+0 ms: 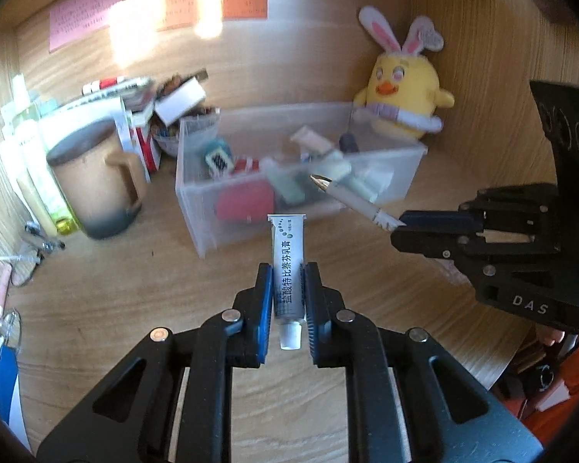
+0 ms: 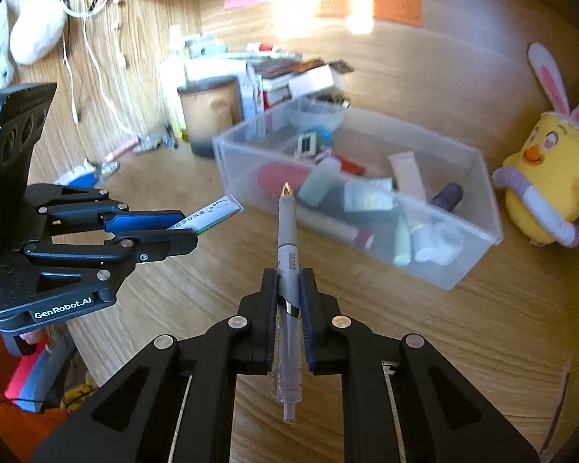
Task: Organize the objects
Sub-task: 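Carry the white pen and ointment tube into the clear box and release both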
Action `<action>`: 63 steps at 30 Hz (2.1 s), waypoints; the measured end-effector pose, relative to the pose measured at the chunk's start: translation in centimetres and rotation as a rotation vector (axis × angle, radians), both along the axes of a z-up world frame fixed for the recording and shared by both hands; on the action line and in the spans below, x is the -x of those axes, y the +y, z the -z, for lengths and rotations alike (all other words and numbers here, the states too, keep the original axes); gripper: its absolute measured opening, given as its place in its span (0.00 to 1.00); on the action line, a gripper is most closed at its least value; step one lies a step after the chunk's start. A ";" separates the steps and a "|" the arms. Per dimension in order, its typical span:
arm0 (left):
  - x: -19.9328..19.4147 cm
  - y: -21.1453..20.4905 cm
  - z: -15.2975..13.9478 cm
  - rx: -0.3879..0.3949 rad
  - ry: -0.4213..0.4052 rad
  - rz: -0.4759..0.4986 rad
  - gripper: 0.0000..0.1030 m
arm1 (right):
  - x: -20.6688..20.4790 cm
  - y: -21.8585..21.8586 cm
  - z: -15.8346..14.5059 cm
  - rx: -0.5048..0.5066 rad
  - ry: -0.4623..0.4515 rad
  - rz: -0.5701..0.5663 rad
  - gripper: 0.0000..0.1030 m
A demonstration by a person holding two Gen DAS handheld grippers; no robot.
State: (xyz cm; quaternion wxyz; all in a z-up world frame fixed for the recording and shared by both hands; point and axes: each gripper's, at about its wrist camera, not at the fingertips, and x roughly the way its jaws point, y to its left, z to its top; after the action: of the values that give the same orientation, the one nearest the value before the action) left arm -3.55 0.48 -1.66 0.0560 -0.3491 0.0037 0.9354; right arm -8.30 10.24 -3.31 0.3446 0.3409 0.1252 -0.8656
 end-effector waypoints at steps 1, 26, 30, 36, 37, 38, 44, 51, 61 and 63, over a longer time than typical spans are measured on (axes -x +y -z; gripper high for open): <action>0.2 0.0 -0.3 -0.009 0.010 0.000 0.15 | 0.0 0.1 -0.3 0.007 0.006 0.005 0.10; 8.0 -1.2 -4.7 -0.043 0.084 -0.037 0.15 | 7.2 1.3 -5.8 0.080 0.095 0.116 0.10; 9.8 -1.5 -4.6 -0.045 0.065 -0.042 0.15 | 8.8 1.0 -5.9 0.068 0.086 0.123 0.10; 12.1 -1.5 -3.8 -0.037 0.028 -0.048 0.15 | 11.2 0.1 -5.4 0.036 0.064 0.107 0.10; 12.4 -1.5 -3.7 -0.036 0.022 -0.049 0.15 | 11.5 -0.2 -5.1 0.022 0.064 0.104 0.10; 12.8 -1.5 -3.4 -0.033 0.017 -0.050 0.15 | 11.8 -0.5 -5.0 0.012 0.063 0.102 0.10; 14.0 -1.9 -2.0 -0.053 -0.025 -0.053 0.15 | 13.2 -2.5 -3.0 -0.061 0.041 0.063 0.10; 14.1 -2.4 -1.7 -0.073 -0.041 -0.045 0.15 | 13.7 -3.4 -1.4 -0.113 -0.010 0.045 0.11; 11.9 -2.2 -3.2 -0.075 0.014 -0.033 0.15 | 12.1 -1.7 -2.9 -0.057 -0.023 0.050 0.18; 11.3 -2.3 -3.5 -0.081 0.023 -0.029 0.16 | 11.6 -1.1 -3.3 -0.036 -0.025 0.056 0.20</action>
State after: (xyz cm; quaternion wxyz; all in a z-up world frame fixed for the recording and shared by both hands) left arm -14.89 -1.82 1.82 0.0567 -0.3357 -0.0386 0.9394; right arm -19.94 9.12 0.01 0.3156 0.3612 0.1267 -0.8682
